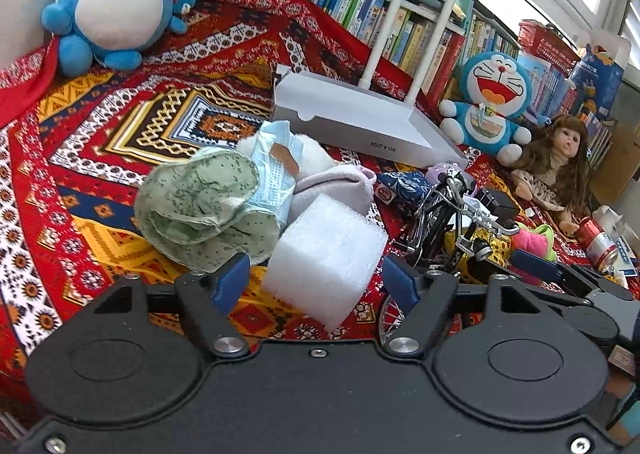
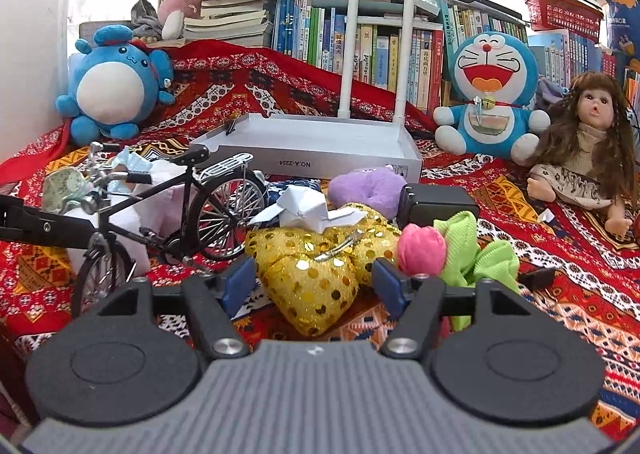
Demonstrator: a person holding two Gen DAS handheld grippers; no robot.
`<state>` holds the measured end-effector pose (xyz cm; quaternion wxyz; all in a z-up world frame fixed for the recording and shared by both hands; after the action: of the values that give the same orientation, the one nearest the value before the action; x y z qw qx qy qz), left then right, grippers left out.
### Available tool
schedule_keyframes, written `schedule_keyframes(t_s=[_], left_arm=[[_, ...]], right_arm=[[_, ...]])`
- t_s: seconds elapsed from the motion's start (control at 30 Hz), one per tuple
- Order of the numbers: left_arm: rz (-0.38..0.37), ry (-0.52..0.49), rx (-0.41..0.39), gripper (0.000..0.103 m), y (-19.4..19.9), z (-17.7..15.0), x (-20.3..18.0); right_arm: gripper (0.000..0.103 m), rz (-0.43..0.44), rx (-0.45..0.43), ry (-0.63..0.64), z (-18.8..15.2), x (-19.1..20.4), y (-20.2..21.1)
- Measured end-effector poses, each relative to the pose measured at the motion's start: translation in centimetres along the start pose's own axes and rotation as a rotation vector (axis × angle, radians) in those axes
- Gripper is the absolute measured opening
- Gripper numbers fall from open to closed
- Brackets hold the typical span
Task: Organize soft objects
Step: 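Grasp the white foam cube with the left tool while the right tool grasps the gold sequined pillow, then carry cube and gold pillow into the white box and open both tools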
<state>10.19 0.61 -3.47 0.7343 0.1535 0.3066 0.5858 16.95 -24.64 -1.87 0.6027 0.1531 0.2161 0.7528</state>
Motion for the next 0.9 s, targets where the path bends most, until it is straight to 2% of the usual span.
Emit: schedule_keyframes(t_s=[0.07,0.1,0.17,0.23,0.33,0.5,0.63,0.77,0.9], left_arm=[[-0.011,0.001,0.005,0.068,-0.5,-0.1,-0.1],[-0.015,0.002,0.009,0.061,-0.8,-0.2,-0.2],[-0.014,0.002,0.018,0.060,-1.1,-0.3,-0.3],[-0.011,-0.021,0.007,0.058,-0.8,-0.2,-0.5],[-0.015,-0.045,-0.015,0.057,0.1,0.3,-1.0],[-0.019,-0.040,-0.083,0.057,2.2,2.9,-0.8],[-0.026,-0.048,-0.134,0.057,3.2,5.9,-0.6],[-0.046,-0.037,-0.160,0.057,2.9,9.1,-0.5],[-0.068,-0.032,-0.173,0.057,1.7,12.6,-0.8]], right_arm=[[0.077,0.000,0.008,0.013,-0.2,0.1,-0.7],[0.077,0.003,0.011,0.015,-0.2,0.1,-0.9],[0.076,0.008,0.019,0.016,-0.3,0.3,-1.3],[0.056,0.026,0.024,0.014,-0.4,0.5,-1.2],[0.044,0.038,0.029,0.000,-0.2,0.6,-0.6],[0.041,0.081,0.024,-0.035,1.1,0.4,1.0],[0.041,0.120,-0.036,-0.033,3.5,0.4,2.9],[0.041,0.125,-0.102,-0.038,6.7,-0.2,3.6],[0.041,0.154,-0.121,-0.094,9.9,-1.8,2.4]])
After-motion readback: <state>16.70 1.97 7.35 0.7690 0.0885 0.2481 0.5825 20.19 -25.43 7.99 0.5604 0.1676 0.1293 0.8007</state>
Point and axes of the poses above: each gripper's, at about its wrist camera, not at the fingertips, and y roughly against the way its jaws point, x to its left, z to its top, the point moved 10 cm from there along -y, roughly the way its jaws point, and after that the axes turned 3 degrees about -y, right-handed, at the moved point
